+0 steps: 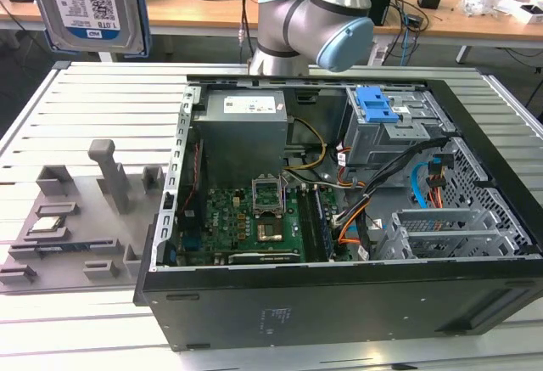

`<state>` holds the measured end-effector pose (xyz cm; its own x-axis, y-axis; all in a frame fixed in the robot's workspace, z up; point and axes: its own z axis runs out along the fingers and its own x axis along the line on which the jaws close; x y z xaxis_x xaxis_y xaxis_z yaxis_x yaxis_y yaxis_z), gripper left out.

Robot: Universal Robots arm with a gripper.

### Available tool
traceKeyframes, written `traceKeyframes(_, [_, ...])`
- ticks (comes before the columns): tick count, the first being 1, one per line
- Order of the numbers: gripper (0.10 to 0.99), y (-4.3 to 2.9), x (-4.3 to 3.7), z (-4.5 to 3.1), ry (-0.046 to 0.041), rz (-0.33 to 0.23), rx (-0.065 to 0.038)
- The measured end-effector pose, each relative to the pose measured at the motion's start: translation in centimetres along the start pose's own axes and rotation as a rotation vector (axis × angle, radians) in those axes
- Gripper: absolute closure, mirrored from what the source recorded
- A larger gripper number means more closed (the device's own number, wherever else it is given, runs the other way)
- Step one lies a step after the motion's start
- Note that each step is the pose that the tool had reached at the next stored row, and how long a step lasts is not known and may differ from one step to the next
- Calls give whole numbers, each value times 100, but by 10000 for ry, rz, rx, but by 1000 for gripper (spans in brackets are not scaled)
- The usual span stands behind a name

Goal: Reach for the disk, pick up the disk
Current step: 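Pick up the disk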

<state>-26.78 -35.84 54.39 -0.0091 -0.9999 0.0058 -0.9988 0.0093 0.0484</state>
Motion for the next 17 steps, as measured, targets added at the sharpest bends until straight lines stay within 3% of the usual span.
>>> traceKeyframes(1, [722, -86, -2, -4, 0, -1, -3])
traceKeyframes(10, [722, -397, -9, -19, 3, 0, -21])
traceKeyframes(12, [722, -526, -12, -26, 5, -2, -28])
traceKeyframes(13, [722, -648, -15, -31, 5, 0, -34])
traceKeyframes(17, [722, -828, -18, -40, 5, 0, -44])
